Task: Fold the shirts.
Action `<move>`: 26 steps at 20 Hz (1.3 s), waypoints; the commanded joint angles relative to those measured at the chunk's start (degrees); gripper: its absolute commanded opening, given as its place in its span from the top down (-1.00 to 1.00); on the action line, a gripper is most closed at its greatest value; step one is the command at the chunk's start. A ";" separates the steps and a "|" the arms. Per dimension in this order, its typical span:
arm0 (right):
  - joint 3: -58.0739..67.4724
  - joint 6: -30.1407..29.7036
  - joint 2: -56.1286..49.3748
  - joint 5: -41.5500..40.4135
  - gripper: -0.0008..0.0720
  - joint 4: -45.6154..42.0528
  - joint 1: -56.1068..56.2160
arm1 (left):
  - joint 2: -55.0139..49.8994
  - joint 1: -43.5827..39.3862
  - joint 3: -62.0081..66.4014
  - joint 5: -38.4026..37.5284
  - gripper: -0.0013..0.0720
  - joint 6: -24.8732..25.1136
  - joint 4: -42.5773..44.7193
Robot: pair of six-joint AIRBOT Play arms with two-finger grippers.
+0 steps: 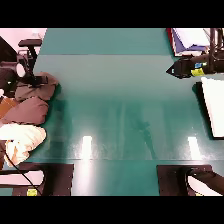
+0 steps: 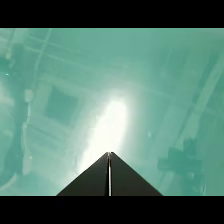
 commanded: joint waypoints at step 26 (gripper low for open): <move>0.11 -0.02 18.51 -9.33 0.94 0.22 -14.67 | 4.13 -42.91 24.30 -19.91 -0.54 10.25 -15.98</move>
